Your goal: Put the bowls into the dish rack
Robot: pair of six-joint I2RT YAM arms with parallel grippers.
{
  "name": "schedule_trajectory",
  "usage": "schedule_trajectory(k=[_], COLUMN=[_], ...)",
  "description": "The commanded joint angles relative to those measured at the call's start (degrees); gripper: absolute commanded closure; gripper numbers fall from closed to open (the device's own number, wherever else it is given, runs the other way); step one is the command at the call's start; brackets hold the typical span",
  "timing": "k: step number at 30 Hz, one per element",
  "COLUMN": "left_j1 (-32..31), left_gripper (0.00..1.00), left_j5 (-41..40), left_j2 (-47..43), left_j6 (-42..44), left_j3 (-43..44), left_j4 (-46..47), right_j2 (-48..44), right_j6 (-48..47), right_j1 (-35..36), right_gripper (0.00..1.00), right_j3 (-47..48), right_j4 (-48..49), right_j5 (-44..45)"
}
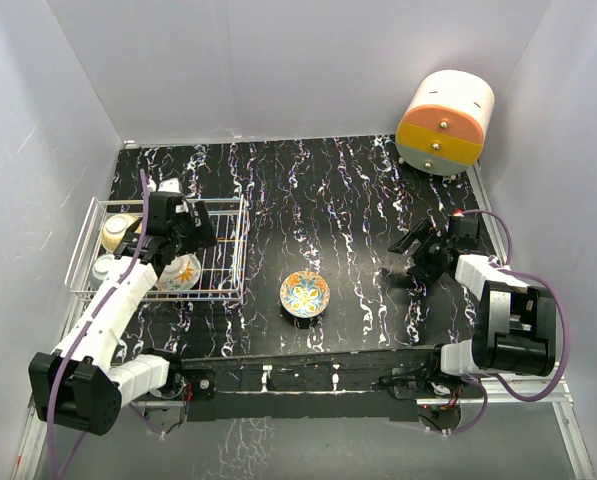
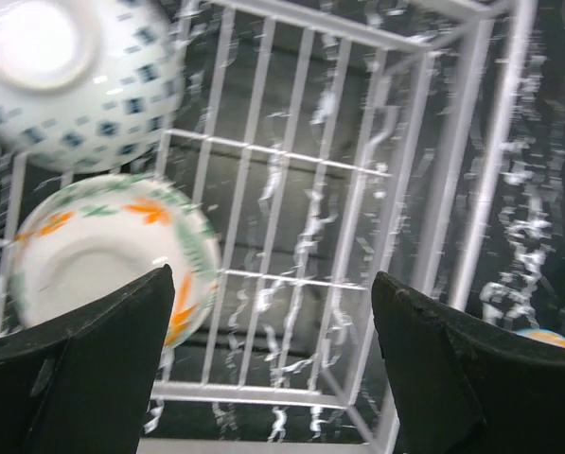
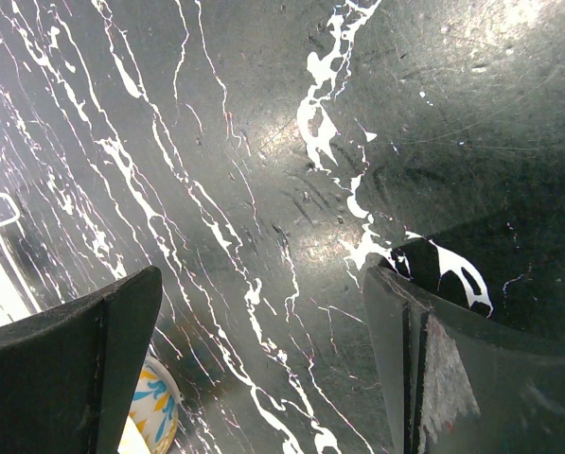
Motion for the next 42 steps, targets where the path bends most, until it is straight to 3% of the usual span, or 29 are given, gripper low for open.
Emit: schedule_trajectory(k=[1,8,24,34,42], left_j1=[-0.59,-0.68,-0.59,-0.51,-0.49], left_gripper=[0.18,0.18,0.14,0.12,0.12], left_j5=[12.75,12.20,-9.20,-15.48,-11.55], left_j2=[0.48,5.29,6.24,4.88,0.51], left_j6=[-0.41,-1.87,-1.34,-1.21,-0.88], left_j3=[-0.23,-2.87,-3.84,-3.11,-3.09], left_j4=[8.66,10.99,0.81,-0.30,2.94], right_j2=[-0.52,-0.07,-0.20,-0.65,-0.68], right_j6=[-0.59,-0.58,-0.59,-0.75,-0.77], right_j1=[-0.05,-0.09,-0.08,-0.06,-0.09], right_gripper=[0.09,0.09,0.09,0.09,0.09], right_j3=[-0.26,0.13,-0.02,-0.15,-0.09], right_j4=[1.76,1.67,1.78,1.48,1.48], right_j5=[0.34,0.48,0.17,0.22,0.21])
